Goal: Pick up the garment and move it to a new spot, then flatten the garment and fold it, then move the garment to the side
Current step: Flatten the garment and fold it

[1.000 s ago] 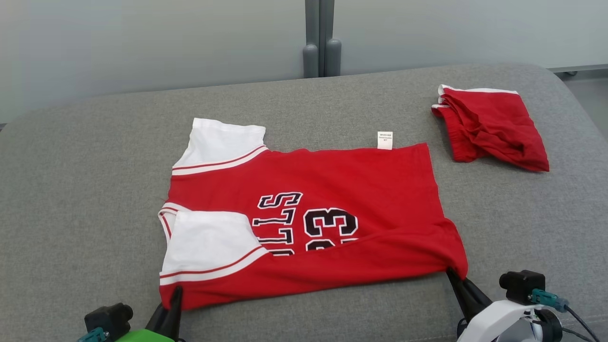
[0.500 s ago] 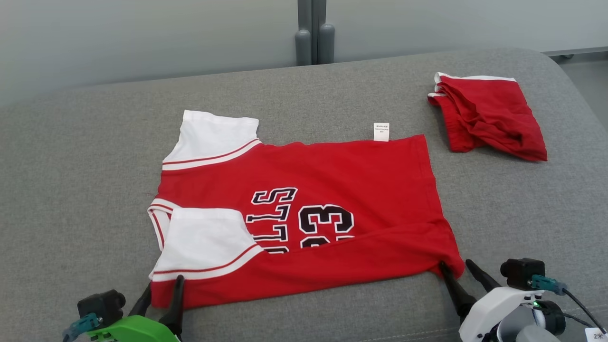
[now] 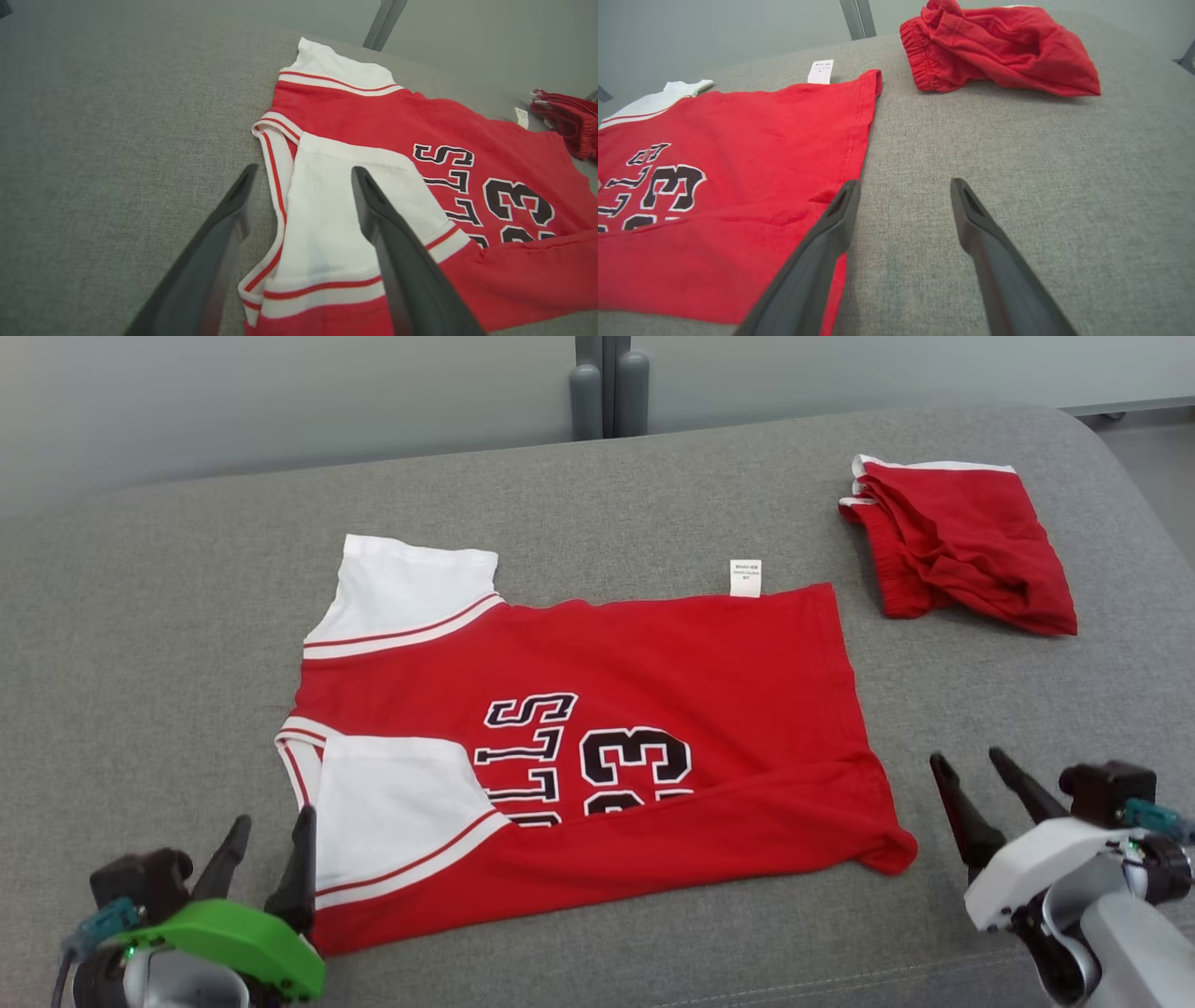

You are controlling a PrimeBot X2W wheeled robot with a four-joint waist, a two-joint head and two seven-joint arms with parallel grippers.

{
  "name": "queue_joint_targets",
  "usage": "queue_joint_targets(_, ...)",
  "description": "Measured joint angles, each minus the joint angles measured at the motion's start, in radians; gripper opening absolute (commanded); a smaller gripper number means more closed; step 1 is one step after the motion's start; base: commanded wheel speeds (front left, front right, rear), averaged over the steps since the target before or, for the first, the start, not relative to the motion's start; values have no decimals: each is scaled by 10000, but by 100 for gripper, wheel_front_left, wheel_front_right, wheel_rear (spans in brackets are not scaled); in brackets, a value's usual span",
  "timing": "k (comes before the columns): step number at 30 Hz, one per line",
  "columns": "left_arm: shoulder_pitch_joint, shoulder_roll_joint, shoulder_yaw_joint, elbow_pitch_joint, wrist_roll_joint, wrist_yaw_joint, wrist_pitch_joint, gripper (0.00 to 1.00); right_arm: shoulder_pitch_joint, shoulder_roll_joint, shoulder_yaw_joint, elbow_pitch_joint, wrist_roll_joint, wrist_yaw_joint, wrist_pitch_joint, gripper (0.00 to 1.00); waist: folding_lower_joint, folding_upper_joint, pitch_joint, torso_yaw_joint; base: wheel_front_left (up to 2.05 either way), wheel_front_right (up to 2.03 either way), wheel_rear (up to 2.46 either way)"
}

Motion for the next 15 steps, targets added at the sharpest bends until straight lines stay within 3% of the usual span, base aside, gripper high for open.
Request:
queue_joint_targets(7, -1960, 77, -577, -439, 640, 0, 616, 100, -1311, -291, 178, -640, -334, -6, 56, 100, 0, 0, 409, -23, 0, 0, 0)
queue_joint_targets(15, -4705, 81, -1064, -123, 1101, 236, 1755, 100, -2830, -729, 673, -1151, -823, 0, 922, 100, 0, 0, 1212, -10, 0, 0, 0)
